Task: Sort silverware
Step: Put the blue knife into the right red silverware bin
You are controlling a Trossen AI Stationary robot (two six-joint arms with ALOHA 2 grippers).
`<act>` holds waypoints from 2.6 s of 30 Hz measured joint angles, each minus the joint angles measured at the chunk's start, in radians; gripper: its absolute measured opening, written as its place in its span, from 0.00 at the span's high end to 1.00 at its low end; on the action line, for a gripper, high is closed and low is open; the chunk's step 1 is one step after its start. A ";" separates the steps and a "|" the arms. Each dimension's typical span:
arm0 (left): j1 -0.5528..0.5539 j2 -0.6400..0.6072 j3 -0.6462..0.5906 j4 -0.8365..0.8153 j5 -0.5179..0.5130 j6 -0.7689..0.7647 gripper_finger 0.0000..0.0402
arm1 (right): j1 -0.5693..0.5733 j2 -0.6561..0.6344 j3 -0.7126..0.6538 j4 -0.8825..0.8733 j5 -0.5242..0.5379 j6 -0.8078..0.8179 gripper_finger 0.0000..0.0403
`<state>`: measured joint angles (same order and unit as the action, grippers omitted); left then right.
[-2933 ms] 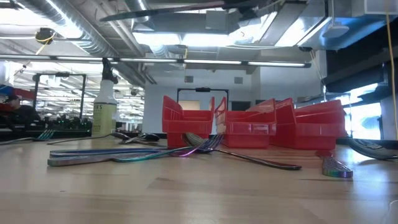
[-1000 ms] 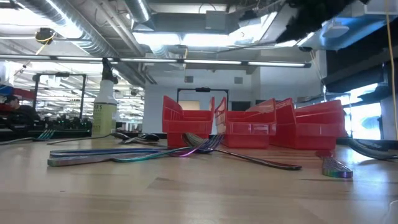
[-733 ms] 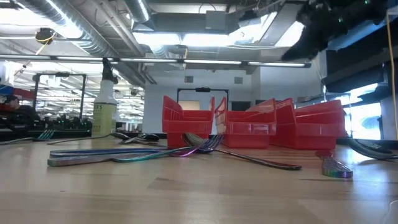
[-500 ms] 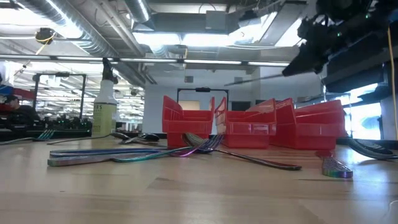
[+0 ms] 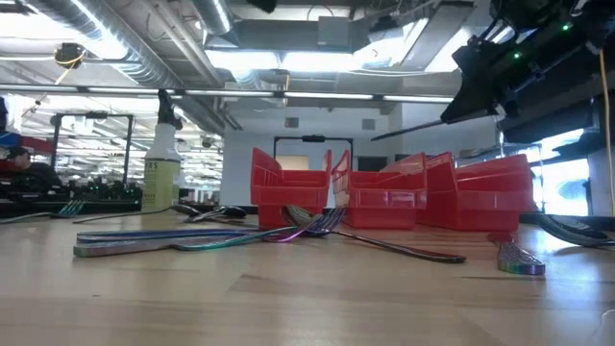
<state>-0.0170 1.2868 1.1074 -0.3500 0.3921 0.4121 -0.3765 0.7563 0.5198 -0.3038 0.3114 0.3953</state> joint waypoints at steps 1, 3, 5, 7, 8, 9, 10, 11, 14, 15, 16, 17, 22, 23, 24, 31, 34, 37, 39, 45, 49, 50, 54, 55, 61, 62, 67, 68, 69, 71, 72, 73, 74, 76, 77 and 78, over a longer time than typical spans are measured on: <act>0.011 -0.018 -0.033 0.037 0.003 0.008 1.00 | 0.028 0.000 0.000 -0.005 0.030 0.028 0.91; 0.044 -0.056 -0.101 0.104 0.016 0.013 1.00 | 0.089 0.001 0.008 -0.009 0.096 0.072 0.91; 0.080 -0.099 -0.172 0.164 0.033 -0.001 1.00 | 0.147 0.001 0.028 -0.028 0.174 0.107 0.91; 0.102 -0.136 -0.232 0.241 0.040 -0.022 1.00 | 0.200 0.001 0.054 -0.087 0.261 0.159 0.91; 0.109 -0.153 -0.264 0.275 0.040 -0.035 1.00 | 0.225 0.003 0.067 -0.120 0.299 0.187 0.91; 0.114 -0.170 -0.294 0.305 0.039 -0.040 1.00 | 0.249 0.011 0.080 -0.142 0.338 0.213 0.91; 0.118 -0.181 -0.324 0.336 0.040 -0.039 1.00 | 0.273 0.018 0.090 -0.151 0.373 0.235 0.91; 0.119 -0.192 -0.357 0.364 0.043 -0.030 1.00 | 0.296 0.027 0.093 -0.148 0.400 0.245 0.91; 0.119 -0.217 -0.473 0.497 0.079 0.015 1.00 | 0.363 0.069 0.095 -0.118 0.477 0.279 0.91; 0.119 -0.223 -0.516 0.567 0.076 0.014 1.00 | 0.379 0.087 0.095 -0.114 0.502 0.295 0.91; 0.119 -0.228 -0.561 0.646 0.070 0.009 1.00 | 0.393 0.104 0.095 -0.114 0.522 0.313 0.91; 0.119 -0.230 -0.607 0.720 0.066 0.000 1.00 | 0.404 0.123 0.095 -0.118 0.540 0.333 0.91; 0.124 -0.231 -0.802 1.065 -0.013 -0.092 1.00 | 0.450 0.228 0.095 -0.117 0.599 0.420 0.91; 0.128 -0.231 -0.831 1.106 -0.017 -0.102 1.00 | 0.453 0.247 0.095 -0.117 0.611 0.433 0.91; 0.133 -0.231 -0.856 1.133 -0.021 -0.123 1.00 | 0.457 0.265 0.095 -0.119 0.621 0.445 0.91; 0.136 -0.230 -0.962 1.175 -0.040 -0.177 1.00 | 0.455 0.361 0.095 -0.143 0.655 0.537 0.91; 0.136 -0.230 -1.000 1.206 -0.041 -0.177 1.00 | 0.455 0.377 0.095 -0.151 0.654 0.548 0.91; 0.140 -0.247 -1.040 1.294 -0.055 -0.198 1.00 | 0.456 0.378 0.095 -0.156 0.664 0.573 0.91; 0.140 -0.273 -1.061 1.338 -0.061 -0.219 1.00 | 0.456 0.378 0.110 -0.198 0.668 0.580 0.91; 0.128 -0.395 -1.099 1.207 -0.061 -0.187 1.00 | 0.456 0.378 0.170 -0.354 0.668 0.602 0.91; 0.114 -0.516 -1.094 1.033 -0.050 -0.204 1.00 | 0.456 0.379 0.176 -0.353 0.667 0.604 0.91; 0.110 -0.553 -1.089 0.994 -0.051 -0.193 1.00 | 0.456 0.379 0.176 -0.352 0.666 0.606 0.91; 0.108 -0.724 -1.064 0.751 -0.120 -0.156 1.00 | 0.456 0.379 0.176 -0.362 0.666 0.628 0.91; 0.108 -0.770 -1.053 0.673 -0.142 -0.143 1.00 | 0.456 0.378 0.176 -0.364 0.666 0.629 0.91; 0.108 -0.999 -0.996 0.335 -0.221 -0.054 1.00 | 0.456 0.379 0.176 -0.406 0.665 0.656 0.91; 0.108 -1.021 -0.994 0.309 -0.222 -0.051 1.00 | 0.455 0.378 0.176 -0.410 0.665 0.656 0.91; 0.108 -1.071 -0.995 0.287 -0.240 -0.068 1.00 | 0.454 0.387 0.173 -0.418 0.666 0.681 0.91; 0.108 -1.072 -0.995 0.292 -0.248 -0.066 1.00 | 0.454 0.395 0.173 -0.428 0.666 0.703 0.91; 0.108 -1.071 -0.995 0.294 -0.254 -0.062 1.00 | 0.454 0.407 0.173 -0.437 0.668 0.723 0.91; 0.109 -1.071 -0.995 0.292 -0.259 -0.056 1.00 | 0.454 0.445 0.173 -0.442 0.689 0.759 0.91; 0.110 -1.071 -0.995 0.293 -0.262 -0.055 1.00 | 0.454 0.466 0.172 -0.442 0.698 0.785 0.91; 0.110 -1.071 -0.995 0.293 -0.263 -0.055 1.00 | 0.454 0.486 0.172 -0.442 0.702 0.816 0.91; 0.110 -1.071 -0.995 0.295 -0.266 -0.055 1.00 | 0.454 0.506 0.172 -0.439 0.705 0.847 0.91; 0.110 -1.071 -0.995 0.294 -0.266 -0.061 1.00 | 0.454 0.545 0.172 -0.421 0.708 0.897 0.91; 0.110 -1.071 -0.995 0.294 -0.266 -0.064 1.00 | 0.454 0.566 0.172 -0.416 0.708 0.913 0.91; 0.110 -1.071 -0.995 0.294 -0.266 -0.068 1.00 | 0.454 0.586 0.172 -0.412 0.708 0.930 0.91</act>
<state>0.0933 0.2161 0.1126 -0.0557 0.1265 0.3439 0.0780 1.3425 0.6922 -0.7158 1.0197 1.3254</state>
